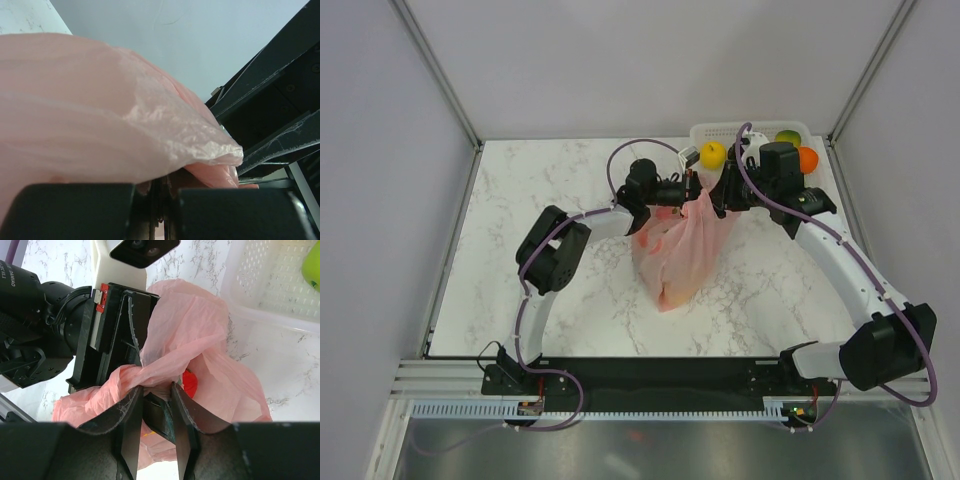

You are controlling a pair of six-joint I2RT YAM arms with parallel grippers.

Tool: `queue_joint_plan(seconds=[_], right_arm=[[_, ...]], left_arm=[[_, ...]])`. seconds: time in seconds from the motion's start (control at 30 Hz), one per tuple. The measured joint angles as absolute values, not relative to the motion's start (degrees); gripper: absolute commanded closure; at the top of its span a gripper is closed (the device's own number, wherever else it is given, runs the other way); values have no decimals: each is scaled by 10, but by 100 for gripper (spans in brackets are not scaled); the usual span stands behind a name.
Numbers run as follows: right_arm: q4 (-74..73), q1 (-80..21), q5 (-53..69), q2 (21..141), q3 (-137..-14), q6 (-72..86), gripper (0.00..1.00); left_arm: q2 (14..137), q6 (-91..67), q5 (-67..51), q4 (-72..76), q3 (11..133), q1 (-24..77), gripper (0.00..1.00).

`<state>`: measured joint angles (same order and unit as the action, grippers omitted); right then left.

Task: Place the fake fruits into the plastic bag and tie a complex knot
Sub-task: Tie the plastic bag at the center of the board.

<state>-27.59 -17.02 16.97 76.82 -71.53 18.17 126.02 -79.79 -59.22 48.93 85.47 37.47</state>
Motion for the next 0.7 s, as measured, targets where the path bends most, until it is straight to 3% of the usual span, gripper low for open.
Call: queue_joint_plan(seconds=[0.33, 0.43, 0.5, 0.7], right_arm=[[-278, -170, 166, 769, -720, 173, 56], [-279, -170, 158, 769, -721, 176, 41], [-280, -170, 151, 769, -721, 175, 38], [-283, -170, 148, 767, -723, 170, 45]], left_arm=[[1266, -795, -604, 482, 867, 376, 98], [1266, -792, -605, 482, 867, 378, 98], [1266, -791, -607, 482, 868, 380, 98], [1266, -790, -618, 483, 874, 381, 98]])
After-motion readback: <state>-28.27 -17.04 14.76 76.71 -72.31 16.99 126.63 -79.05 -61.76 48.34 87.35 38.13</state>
